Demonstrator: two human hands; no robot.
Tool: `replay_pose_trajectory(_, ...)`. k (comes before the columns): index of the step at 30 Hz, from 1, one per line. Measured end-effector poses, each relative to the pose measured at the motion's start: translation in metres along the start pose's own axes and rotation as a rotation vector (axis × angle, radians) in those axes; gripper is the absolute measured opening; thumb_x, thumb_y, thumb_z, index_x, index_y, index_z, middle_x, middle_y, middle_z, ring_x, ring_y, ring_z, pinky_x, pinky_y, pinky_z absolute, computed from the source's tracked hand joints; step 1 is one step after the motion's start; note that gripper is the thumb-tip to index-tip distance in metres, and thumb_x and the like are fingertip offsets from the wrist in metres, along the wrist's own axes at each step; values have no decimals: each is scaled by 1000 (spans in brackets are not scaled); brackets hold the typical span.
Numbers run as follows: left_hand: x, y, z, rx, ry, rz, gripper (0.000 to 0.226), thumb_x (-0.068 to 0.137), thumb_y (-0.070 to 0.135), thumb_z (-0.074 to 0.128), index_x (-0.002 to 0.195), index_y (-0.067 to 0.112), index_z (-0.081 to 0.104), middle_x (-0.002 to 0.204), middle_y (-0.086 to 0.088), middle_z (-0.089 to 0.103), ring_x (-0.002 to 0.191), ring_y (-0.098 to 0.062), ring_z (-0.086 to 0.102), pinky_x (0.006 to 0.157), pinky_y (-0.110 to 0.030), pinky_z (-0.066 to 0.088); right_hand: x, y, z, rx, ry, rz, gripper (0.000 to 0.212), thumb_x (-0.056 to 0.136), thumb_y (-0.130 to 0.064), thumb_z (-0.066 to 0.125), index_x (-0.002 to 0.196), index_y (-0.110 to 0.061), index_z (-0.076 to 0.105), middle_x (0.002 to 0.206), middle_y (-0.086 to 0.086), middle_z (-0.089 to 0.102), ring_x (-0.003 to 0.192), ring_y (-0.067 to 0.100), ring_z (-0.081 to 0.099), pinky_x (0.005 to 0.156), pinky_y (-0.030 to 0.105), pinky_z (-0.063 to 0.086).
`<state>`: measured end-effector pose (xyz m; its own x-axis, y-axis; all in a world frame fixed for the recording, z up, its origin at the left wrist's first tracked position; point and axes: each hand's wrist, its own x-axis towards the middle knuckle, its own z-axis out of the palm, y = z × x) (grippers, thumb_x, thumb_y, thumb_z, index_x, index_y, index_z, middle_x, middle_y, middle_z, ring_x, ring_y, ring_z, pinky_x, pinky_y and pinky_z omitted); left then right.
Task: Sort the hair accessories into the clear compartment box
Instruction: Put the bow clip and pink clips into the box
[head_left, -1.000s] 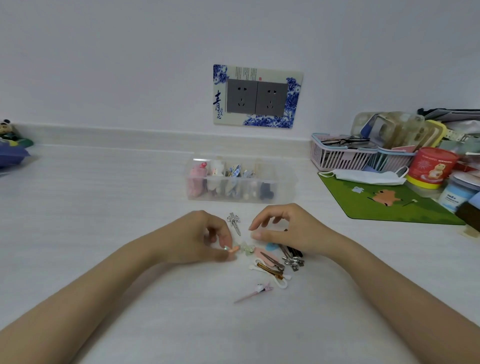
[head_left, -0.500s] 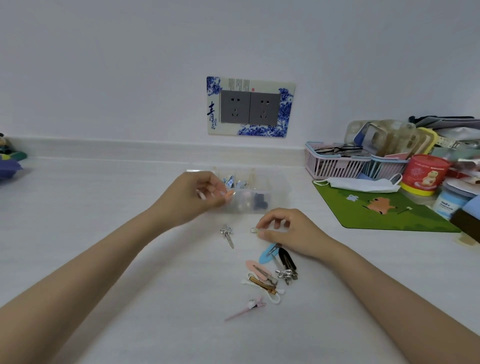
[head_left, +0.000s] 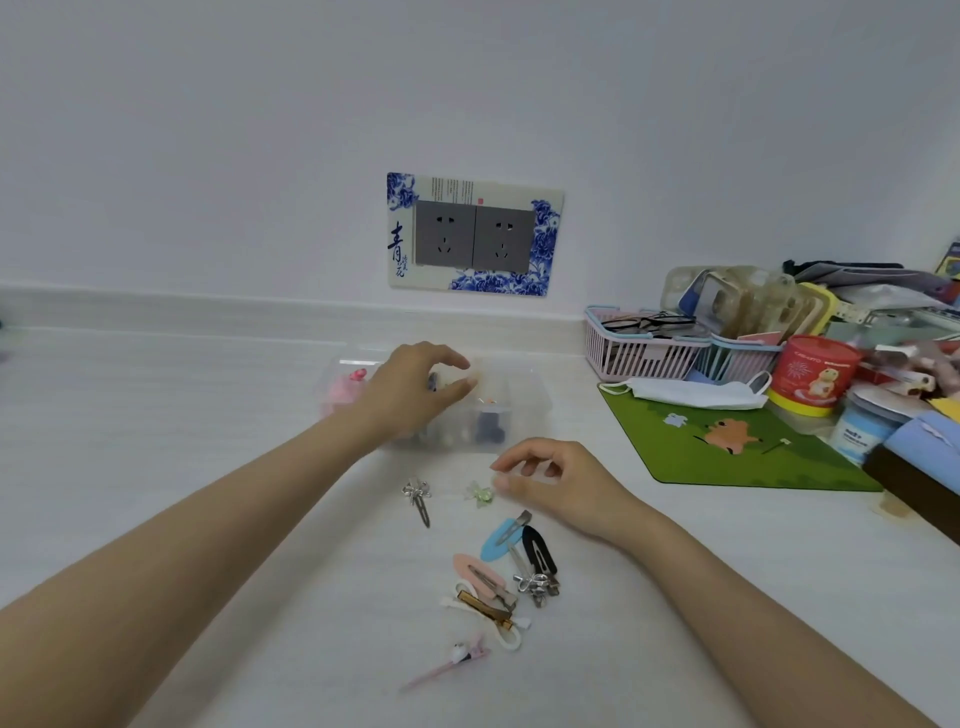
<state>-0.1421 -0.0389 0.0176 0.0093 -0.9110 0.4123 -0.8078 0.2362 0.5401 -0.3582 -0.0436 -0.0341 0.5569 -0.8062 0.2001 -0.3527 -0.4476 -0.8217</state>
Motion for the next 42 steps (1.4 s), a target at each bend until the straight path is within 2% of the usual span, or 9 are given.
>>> replay_pose_trajectory(4,-36,-7,-13,91,27,112,38,85,39,61,119,21,61,131,-3,56,124,-19,45,101,-27,32,2,-2,7,-70,-20,-15,21,71,-44,75,89,-33,71,94,-16,65,80,-6,49,69,1,35)
replay_pose_trajectory(10,-89,-5,-17,37,6,227,48,79,58,48,117,32,60,131,11,53,123,-4,44,103,-22,31,4,-7,15,-133,13,-41,23,66,-50,76,79,-31,73,88,-12,60,80,-4,49,70,10,37)
replay_pose_trajectory(14,-98,-18,-6,56,-194,132,48,85,53,50,131,39,47,141,22,38,133,0,32,108,-20,24,-1,-9,15,-103,-4,-33,11,70,-35,79,75,-28,72,85,-11,65,77,2,52,69,11,39)
replay_pose_trajectory(20,-98,-33,3,199,-478,88,50,98,43,31,145,35,21,158,9,12,145,-8,5,110,-16,0,-8,-20,9,-298,6,-111,7,75,-33,75,78,-30,70,76,-24,64,79,-5,54,69,7,40)
replay_pose_trajectory(27,-96,-31,4,201,-477,72,51,97,44,34,145,35,22,158,7,13,146,-10,5,112,-20,2,36,-51,-22,-250,319,-222,5,77,-28,73,80,-26,69,77,-20,64,76,-2,55,67,-2,34)
replay_pose_trajectory(30,-97,-30,3,178,-474,48,55,95,46,38,146,31,22,157,8,17,145,-10,10,111,-19,5,60,-54,-26,-259,351,-210,6,79,-27,72,80,-23,68,75,-17,64,77,6,57,68,4,38)
replay_pose_trajectory(35,-94,-33,-11,69,-391,34,47,90,41,54,133,25,47,140,13,47,125,-1,43,104,-14,28,72,-38,-21,-340,327,-105,11,81,-27,70,89,-19,68,92,-7,68,93,11,58,84,27,43)
replay_pose_trajectory(38,-91,-37,-16,16,-316,71,33,84,35,64,116,24,63,124,15,58,112,5,51,93,-2,30,60,-34,-23,-285,393,-152,10,82,-26,69,91,-23,67,93,-13,65,92,7,55,79,12,38)
replay_pose_trajectory(42,-89,-37,-20,-85,-237,67,12,76,31,75,84,29,67,89,10,67,79,0,56,73,-11,42,30,-38,-15,-173,379,-225,6,82,-25,69,88,-26,67,91,-17,65,88,0,56,76,-2,33)
